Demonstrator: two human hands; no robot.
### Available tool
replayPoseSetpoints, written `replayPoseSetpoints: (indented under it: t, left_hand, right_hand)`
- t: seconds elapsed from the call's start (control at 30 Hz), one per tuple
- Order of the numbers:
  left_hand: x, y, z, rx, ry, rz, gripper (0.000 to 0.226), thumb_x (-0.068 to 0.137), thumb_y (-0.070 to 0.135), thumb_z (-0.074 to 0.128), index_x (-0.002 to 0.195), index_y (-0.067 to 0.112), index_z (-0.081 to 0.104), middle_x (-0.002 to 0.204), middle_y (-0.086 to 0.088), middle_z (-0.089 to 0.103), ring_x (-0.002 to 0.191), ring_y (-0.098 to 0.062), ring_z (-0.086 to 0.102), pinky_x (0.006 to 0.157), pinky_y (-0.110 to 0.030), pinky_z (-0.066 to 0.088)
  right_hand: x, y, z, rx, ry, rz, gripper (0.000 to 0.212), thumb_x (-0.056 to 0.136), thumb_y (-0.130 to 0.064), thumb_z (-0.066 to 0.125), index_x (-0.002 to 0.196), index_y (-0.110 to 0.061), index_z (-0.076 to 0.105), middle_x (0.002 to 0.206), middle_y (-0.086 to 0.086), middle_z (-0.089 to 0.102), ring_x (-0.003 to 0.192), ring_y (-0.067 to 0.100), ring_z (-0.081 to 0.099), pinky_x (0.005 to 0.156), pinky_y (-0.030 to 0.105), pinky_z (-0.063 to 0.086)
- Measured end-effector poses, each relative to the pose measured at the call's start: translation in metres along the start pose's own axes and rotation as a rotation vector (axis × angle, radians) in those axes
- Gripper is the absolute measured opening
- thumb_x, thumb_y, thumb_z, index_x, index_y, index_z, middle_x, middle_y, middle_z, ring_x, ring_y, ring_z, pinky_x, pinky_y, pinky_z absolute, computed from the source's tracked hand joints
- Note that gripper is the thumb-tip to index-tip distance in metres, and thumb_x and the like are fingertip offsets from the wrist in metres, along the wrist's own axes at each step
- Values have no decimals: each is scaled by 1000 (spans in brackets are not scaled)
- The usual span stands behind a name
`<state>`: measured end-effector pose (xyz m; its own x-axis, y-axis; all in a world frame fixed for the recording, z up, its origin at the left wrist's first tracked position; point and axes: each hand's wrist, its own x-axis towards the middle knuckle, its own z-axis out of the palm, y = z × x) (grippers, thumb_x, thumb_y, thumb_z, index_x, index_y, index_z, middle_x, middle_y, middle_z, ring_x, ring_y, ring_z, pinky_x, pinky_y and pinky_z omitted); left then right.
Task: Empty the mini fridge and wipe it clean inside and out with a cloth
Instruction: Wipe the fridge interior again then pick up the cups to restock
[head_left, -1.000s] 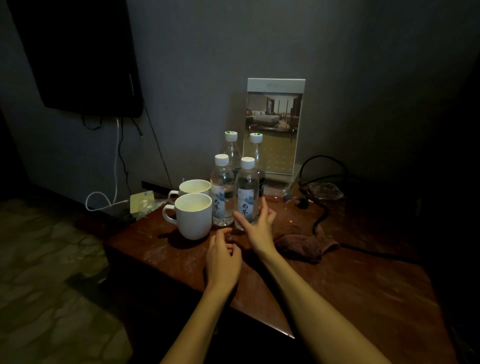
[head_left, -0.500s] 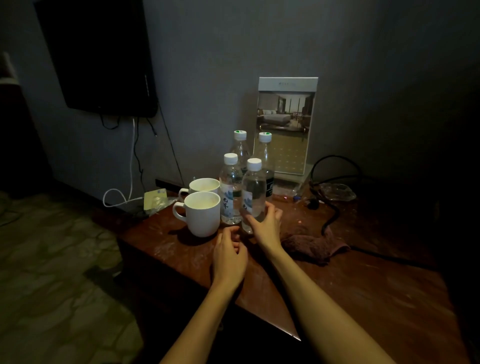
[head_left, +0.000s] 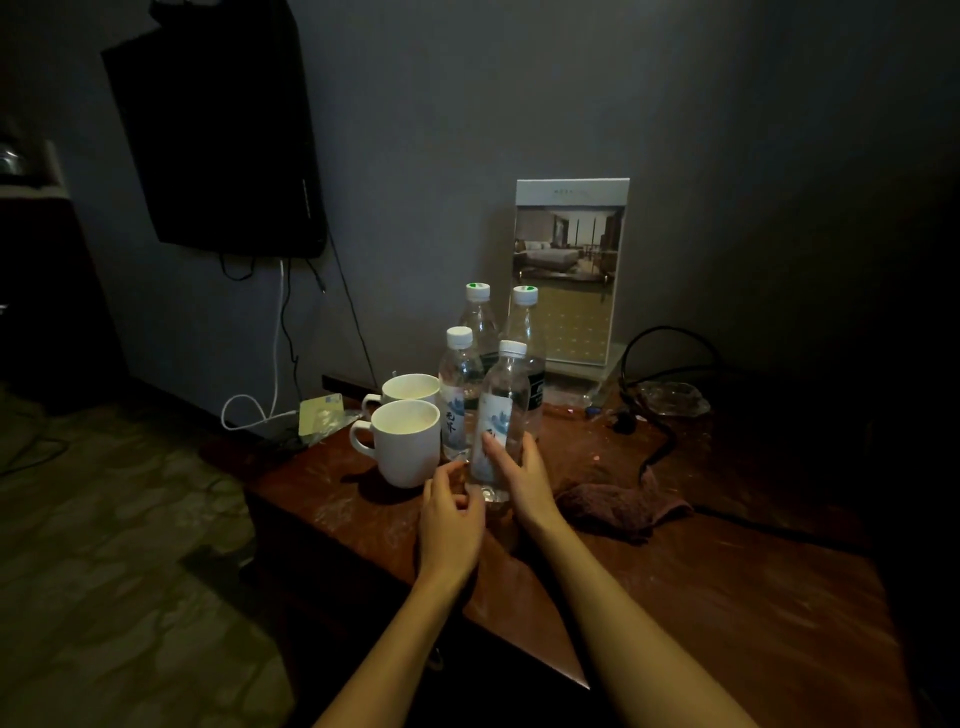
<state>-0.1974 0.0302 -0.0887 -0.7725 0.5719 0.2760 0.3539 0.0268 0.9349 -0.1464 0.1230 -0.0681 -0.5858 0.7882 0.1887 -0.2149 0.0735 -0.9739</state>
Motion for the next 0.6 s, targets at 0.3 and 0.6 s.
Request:
replayPoseSetpoints:
  t: [0.3,0.6]
  left_hand:
    - [-18,10,-1,-205,-191,3,56,83,73,42,124,35,43,129,-5,54,115,-18,57,97,-45,50]
    - [-82,41,14,-322,-242,-73,33,97,41,44,122,19,41,129,-14,55,117,-26,56,101,-46,45]
  right_hand:
    - [-44,-21,-2,203,-56,16,40,91,-23,60,128,-8,51,115,15,65,98,25,68,77,29,57]
    - [-114,-41,-32,199,27,15,49,80,-24,68,123,-6,54,114,19,67,99,33,67,82,37,57]
